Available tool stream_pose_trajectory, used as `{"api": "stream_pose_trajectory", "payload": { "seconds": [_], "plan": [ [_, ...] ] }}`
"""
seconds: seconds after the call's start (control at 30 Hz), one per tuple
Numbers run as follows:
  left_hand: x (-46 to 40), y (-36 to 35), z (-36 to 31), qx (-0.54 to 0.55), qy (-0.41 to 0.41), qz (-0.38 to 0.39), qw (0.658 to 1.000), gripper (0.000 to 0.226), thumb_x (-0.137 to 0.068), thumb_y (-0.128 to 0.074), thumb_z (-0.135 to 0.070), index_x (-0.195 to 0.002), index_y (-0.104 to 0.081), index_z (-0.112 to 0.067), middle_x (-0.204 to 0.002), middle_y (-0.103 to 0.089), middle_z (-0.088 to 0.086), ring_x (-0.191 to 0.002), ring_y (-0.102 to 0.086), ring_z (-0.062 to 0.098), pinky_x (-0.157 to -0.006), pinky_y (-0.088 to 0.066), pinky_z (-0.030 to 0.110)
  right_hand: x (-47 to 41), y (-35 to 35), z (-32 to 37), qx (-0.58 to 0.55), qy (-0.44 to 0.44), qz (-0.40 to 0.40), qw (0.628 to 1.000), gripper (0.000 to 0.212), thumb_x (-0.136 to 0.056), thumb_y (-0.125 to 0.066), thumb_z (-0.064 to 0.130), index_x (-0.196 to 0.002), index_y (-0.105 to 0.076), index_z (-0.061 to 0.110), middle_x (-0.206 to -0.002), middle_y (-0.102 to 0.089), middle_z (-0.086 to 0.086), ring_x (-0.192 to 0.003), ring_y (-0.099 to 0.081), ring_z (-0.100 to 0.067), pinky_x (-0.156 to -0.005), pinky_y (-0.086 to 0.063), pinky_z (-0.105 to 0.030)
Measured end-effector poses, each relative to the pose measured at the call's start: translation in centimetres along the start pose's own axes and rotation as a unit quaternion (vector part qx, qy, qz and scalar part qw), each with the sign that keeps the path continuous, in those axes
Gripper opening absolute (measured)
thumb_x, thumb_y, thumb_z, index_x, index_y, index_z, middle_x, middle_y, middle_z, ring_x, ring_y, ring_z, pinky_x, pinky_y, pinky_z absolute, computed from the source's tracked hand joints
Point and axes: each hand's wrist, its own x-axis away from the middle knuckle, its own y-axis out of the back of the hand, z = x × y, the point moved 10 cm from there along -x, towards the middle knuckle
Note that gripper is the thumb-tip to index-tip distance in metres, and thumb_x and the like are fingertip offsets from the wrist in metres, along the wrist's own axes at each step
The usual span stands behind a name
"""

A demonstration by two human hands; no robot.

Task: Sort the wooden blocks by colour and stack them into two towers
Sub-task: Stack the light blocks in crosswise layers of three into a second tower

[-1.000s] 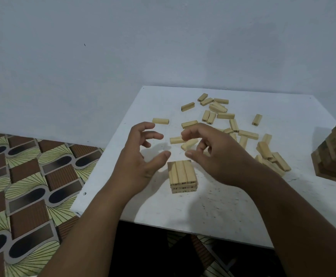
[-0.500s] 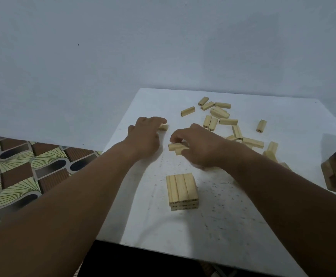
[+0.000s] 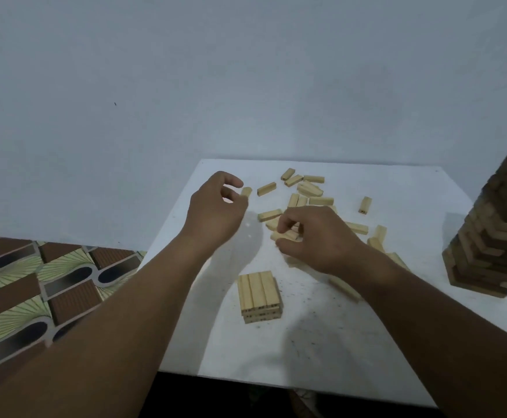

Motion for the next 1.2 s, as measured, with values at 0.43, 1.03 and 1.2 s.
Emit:
{"api": "stream_pose_trajectory", "payload": {
  "seconds": [0.43,1.03,1.2],
  "plan": [
    [15.0,-10.1,-2.6,0.011,0.003,0.091,0.996,0.007,-0.083,-0.071,-0.032,-0.082,-0.064,-0.033,-0.078,-0.068,-0.009,-0.066,-0.067,0.008,-0.066,-0.057,0.032,16.0,6.4,-6.1,-0.020,-0.227,-0.115,0.967,0.016,-0.073,-0.079,0.036,-0.070,-0.067,0.026,-0.074,-0.065,0.014,-0.069,-0.056,0.001,-0.056,-0.036,-0.013],
    [17.3,-11.3,-2.8,-0.180,-0.114,0.151,0.965,0.020,-0.094,-0.057,-0.013,-0.097,-0.076,-0.020,-0.097,-0.065,-0.004,-0.088,-0.058,0.007,-0.078,-0.046,0.019,16.6,2.4,-5.6,-0.011,-0.132,0.004,0.991,0.020,-0.080,-0.077,0.039,-0.094,-0.071,0.027,-0.097,-0.055,0.014,-0.072,-0.046,0.008,-0.066,-0.030,-0.007],
    [17.1,-11.4,-2.2,-0.189,-0.101,0.176,0.961,0.022,-0.089,-0.063,-0.008,-0.104,-0.074,-0.019,-0.106,-0.062,-0.007,-0.083,-0.055,0.003,-0.068,-0.040,0.007,16.6,2.4,-5.3,-0.005,-0.131,0.006,0.991,0.021,-0.077,-0.079,0.037,-0.095,-0.070,0.031,-0.098,-0.055,0.015,-0.067,-0.048,0.005,-0.061,-0.032,-0.007]
  ]
}}
